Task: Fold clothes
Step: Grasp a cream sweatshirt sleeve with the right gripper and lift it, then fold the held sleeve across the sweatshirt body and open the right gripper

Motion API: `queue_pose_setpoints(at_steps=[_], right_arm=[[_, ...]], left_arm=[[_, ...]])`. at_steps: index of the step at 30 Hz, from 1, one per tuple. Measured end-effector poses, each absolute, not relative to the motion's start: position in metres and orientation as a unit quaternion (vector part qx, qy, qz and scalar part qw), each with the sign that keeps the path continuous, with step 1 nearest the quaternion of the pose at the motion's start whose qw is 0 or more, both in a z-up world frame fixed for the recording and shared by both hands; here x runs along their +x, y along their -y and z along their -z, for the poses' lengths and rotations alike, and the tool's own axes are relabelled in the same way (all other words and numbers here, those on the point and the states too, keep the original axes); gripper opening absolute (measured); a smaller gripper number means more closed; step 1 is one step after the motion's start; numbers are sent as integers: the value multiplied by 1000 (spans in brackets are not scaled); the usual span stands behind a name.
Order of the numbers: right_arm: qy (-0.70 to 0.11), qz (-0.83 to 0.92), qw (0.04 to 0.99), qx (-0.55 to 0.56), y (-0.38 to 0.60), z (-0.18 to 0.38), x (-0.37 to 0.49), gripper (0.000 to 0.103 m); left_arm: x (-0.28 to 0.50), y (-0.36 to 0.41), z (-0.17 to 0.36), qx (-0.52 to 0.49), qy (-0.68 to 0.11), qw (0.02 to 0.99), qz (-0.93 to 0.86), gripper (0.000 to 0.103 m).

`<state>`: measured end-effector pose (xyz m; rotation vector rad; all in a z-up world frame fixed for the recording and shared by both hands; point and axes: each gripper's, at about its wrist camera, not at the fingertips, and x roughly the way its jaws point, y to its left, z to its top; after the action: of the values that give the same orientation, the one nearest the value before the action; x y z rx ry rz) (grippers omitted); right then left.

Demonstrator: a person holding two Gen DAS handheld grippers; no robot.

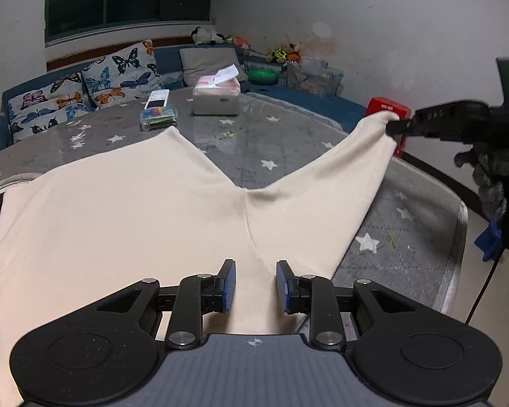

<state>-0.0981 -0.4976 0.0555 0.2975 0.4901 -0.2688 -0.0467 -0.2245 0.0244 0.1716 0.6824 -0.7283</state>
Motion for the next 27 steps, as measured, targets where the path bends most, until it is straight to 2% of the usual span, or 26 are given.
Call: queue_pose_setpoints(at_steps=[10, 15, 21, 27], right_arm=[[-206, 15, 975, 83, 419, -128, -85, 6], [-205, -66, 975, 46, 355, -144, -71, 6], [-233, -149, 961, 27, 280, -132, -41, 6], [-295, -208, 933, 12, 227, -88, -17, 7]], left_arm=[[-40, 167, -44, 33, -306, 904, 297, 32], [-36, 125, -48, 7, -300, 920, 253, 33], [-34, 87, -46, -20, -300, 929, 217, 35], [-34, 67, -39, -30, -310, 929, 198, 36]])
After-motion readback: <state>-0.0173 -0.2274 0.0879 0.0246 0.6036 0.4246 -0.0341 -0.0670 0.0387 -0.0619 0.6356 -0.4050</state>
